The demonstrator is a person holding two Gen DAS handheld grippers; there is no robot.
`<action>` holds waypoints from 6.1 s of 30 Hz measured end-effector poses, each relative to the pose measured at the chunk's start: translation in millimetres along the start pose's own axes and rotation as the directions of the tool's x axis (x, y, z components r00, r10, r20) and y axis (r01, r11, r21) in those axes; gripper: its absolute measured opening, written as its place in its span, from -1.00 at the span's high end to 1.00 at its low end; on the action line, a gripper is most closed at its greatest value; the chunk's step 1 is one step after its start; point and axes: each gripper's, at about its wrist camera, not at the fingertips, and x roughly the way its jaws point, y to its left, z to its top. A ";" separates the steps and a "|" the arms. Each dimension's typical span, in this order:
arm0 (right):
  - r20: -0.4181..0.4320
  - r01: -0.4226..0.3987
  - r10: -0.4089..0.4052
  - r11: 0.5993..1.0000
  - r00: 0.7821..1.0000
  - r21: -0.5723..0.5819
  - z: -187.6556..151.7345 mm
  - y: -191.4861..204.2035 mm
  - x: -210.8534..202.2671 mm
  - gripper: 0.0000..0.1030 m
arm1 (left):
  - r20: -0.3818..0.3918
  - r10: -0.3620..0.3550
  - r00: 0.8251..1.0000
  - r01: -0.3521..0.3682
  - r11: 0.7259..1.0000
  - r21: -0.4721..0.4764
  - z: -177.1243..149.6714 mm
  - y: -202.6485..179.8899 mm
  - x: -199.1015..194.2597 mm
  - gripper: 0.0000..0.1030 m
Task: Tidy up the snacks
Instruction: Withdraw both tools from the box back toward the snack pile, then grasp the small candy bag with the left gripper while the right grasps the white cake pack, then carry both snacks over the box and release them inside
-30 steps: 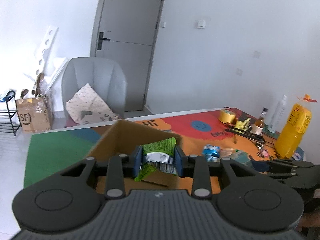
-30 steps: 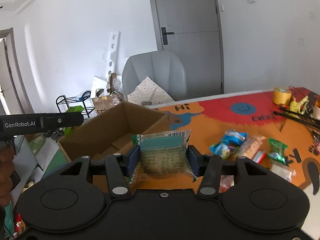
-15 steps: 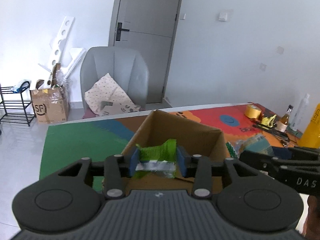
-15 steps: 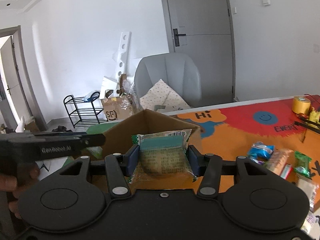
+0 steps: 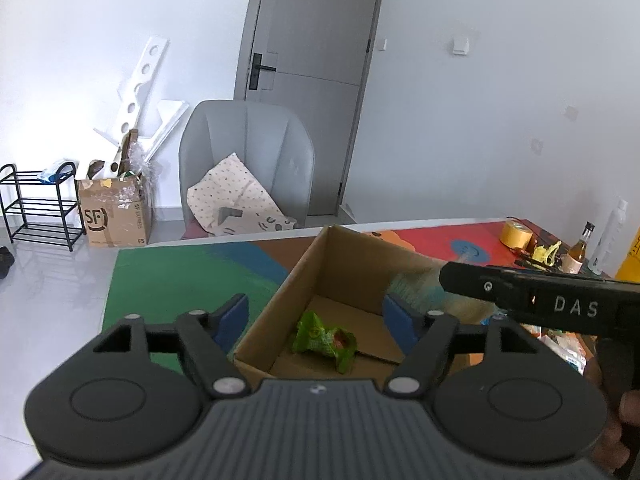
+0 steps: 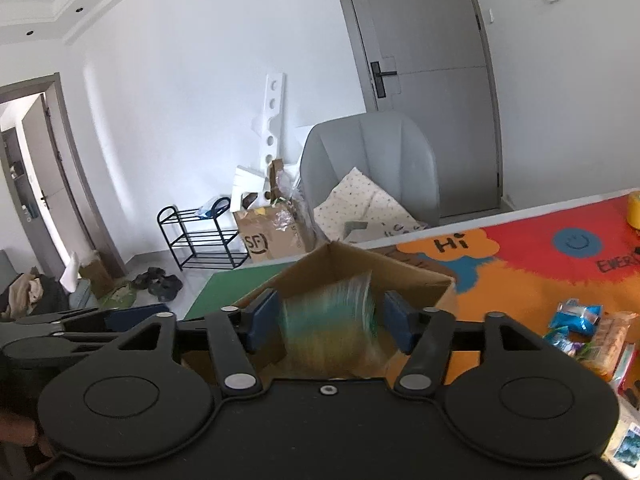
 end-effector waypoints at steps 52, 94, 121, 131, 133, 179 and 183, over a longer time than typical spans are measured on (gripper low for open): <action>0.009 0.340 -0.345 0.929 0.938 0.148 -85.0 -128.1 -137.9 -1.00 | -0.092 -0.249 0.964 0.253 0.966 0.042 -53.2 -129.4 -14.8 -1.00; -0.088 0.331 -0.319 0.916 0.944 0.227 -129.3 -205.9 -127.1 -0.44 | -0.319 -0.265 0.910 0.324 0.935 0.146 -111.0 -227.9 95.9 -0.95; -0.075 0.296 -0.289 0.948 0.954 0.115 -108.9 -190.2 -88.9 -0.56 | -0.303 -0.219 0.927 0.278 0.947 0.164 -107.7 -196.6 84.7 0.01; -0.121 0.287 -0.278 0.956 0.953 0.065 -112.0 -181.0 -74.0 -0.59 | -0.277 -0.190 0.942 0.234 0.963 0.134 -101.2 -174.4 77.7 0.02; -0.140 0.278 -0.267 0.959 0.953 0.059 -113.3 -176.6 -74.4 -0.56 | -0.273 -0.186 0.944 0.227 0.965 0.130 -100.6 -171.5 76.5 0.02; 0.007 0.133 -0.133 0.991 0.991 0.035 -44.1 -80.6 -73.0 0.38 | 0.019 -0.148 0.989 0.146 0.987 0.066 -19.5 -100.0 -1.2 0.02; 0.008 0.114 -0.114 0.993 0.993 0.025 -35.6 -70.8 -60.7 0.38 | 0.037 -0.112 0.993 0.110 0.993 0.043 -9.6 -80.4 -1.6 0.02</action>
